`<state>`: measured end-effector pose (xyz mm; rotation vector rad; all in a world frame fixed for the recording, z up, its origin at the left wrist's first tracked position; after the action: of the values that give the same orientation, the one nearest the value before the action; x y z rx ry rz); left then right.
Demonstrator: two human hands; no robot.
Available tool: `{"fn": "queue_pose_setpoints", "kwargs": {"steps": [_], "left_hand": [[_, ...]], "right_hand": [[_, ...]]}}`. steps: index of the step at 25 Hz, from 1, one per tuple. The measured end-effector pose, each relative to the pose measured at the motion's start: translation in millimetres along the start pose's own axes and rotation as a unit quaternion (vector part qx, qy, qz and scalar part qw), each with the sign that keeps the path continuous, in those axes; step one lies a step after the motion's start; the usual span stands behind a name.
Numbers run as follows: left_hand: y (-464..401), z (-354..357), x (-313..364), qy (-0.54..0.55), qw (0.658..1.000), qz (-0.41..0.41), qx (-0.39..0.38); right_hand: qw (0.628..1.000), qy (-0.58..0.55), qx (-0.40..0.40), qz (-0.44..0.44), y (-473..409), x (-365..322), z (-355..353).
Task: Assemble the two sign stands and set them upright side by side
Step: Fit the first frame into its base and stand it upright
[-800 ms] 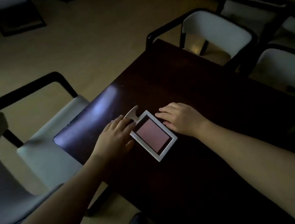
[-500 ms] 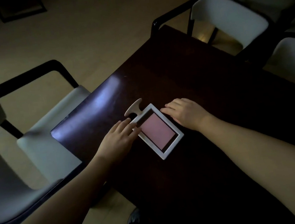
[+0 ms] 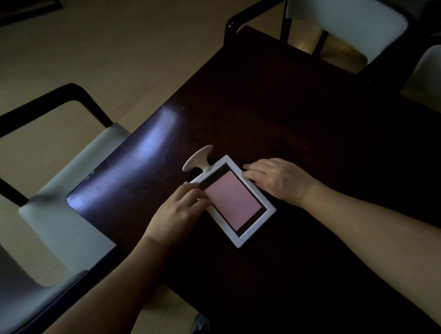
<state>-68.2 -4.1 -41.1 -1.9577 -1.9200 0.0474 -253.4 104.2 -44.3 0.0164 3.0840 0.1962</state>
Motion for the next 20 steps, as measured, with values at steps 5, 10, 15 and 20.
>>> {"fn": "queue_pose_setpoints", "kwargs": {"steps": [5,10,15,20], "left_hand": [[-7.0,-21.7,-0.9,0.059,0.996,-0.051,0.041],[-26.1,-36.4,2.6,0.135,0.982,-0.119,0.054],[-45.9,-42.6,3.2,0.182,0.967,-0.156,0.089],[-66.1,-35.6,4.5,0.26,0.948,-0.167,0.076]], "right_hand": [[0.998,-0.059,0.023,0.024,18.9,-5.1,-8.4],[0.989,-0.13,0.043,0.055,40.1,-4.6,-24.1],[0.963,-0.235,0.096,0.09,66.3,3.9,-42.3],[0.925,-0.291,0.129,0.208,85.3,16.5,-40.1]]}}
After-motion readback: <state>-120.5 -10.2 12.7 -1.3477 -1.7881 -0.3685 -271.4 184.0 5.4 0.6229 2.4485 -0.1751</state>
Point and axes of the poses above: each hand's wrist, its own y-axis away from the middle knuckle, its own z-axis out of the palm, x = y × z, the point moved 7 cm from there along -y, towards the middle knuckle, and after that the axes turned 6 degrees about -x, right-handed, at the moved point
